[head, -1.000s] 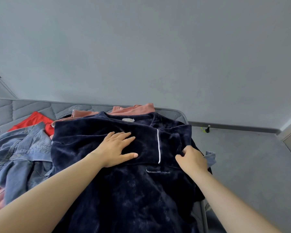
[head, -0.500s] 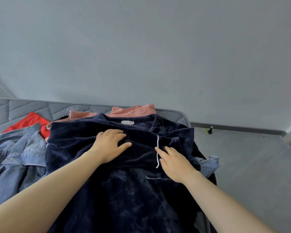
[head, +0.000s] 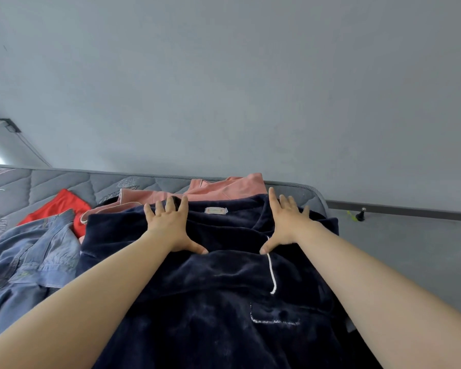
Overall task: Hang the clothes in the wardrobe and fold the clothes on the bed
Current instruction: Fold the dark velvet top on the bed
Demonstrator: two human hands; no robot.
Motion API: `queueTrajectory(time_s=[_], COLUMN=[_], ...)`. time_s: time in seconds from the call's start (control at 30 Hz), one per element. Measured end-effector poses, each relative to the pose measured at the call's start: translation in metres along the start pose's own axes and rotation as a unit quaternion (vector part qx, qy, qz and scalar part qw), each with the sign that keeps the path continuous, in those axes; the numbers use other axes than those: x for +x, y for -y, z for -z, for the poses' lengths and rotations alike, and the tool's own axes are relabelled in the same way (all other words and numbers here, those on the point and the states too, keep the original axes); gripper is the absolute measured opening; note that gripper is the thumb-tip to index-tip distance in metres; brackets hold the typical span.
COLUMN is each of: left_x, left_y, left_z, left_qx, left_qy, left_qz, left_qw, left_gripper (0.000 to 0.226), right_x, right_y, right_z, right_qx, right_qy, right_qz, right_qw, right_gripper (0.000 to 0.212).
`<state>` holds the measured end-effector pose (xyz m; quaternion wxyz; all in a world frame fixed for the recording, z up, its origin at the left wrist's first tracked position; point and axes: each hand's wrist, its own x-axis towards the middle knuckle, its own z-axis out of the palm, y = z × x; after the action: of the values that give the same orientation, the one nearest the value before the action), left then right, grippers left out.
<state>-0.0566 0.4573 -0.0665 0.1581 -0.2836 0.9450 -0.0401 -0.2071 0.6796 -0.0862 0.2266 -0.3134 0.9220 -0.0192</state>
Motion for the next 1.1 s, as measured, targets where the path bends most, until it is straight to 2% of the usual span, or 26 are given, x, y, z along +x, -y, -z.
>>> queueTrajectory(time_s=[0.1,0.17,0.23,0.33,0.5,0.57,0.7,0.8,1.0,1.1], left_x=[0.008,0.012,0.015,0.014,0.002,-0.008,-0.029,-0.042,-0.05,-0.05], left_y=[-0.001,0.0,0.001,0.001,0.007,0.009,0.015,0.021,0.034,0.043], left_z=[-0.008,-0.011,-0.012,-0.012,-0.009,-0.009,-0.011,-0.009,0.028,0.061], left_qx=[-0.002,-0.01,-0.016,-0.015,-0.03,-0.043,-0.077,-0.117,-0.147,-0.11], left_qy=[0.022,0.035,0.039,0.028,-0.021,-0.045,-0.084,-0.097,-0.089,-0.068], left_qz=[0.004,0.009,0.015,0.014,0.001,-0.008,-0.031,-0.038,-0.046,-0.075], left_qw=[1.0,0.999,0.999,0.999,0.999,0.998,0.993,0.988,0.984,0.989], left_gripper=[0.157,0.159,0.16,0.158,0.152,0.147,0.138,0.142,0.162,0.158], right_x=[0.009,0.007,0.001,-0.013,-0.033,-0.042,-0.064,-0.086,-0.151,-0.177], right_y=[-0.002,-0.004,-0.003,0.003,0.011,0.014,0.021,0.019,0.005,0.0], right_z=[-0.006,-0.013,-0.019,-0.022,-0.024,-0.022,-0.005,0.014,0.028,0.024], right_qx=[-0.007,-0.01,-0.021,-0.053,-0.145,-0.131,-0.01,0.001,-0.011,0.017], right_qy=[0.018,-0.006,-0.049,-0.125,-0.259,-0.245,-0.119,-0.166,-0.308,-0.343], right_qz=[-0.004,-0.006,0.0,0.008,-0.004,0.001,-0.031,0.009,0.08,0.085], right_qw=[1.0,1.0,0.999,0.991,0.955,0.961,0.992,0.986,0.948,0.935], right_gripper=[0.159,0.155,0.14,0.103,0.09,0.078,0.045,0.03,0.041,0.047])
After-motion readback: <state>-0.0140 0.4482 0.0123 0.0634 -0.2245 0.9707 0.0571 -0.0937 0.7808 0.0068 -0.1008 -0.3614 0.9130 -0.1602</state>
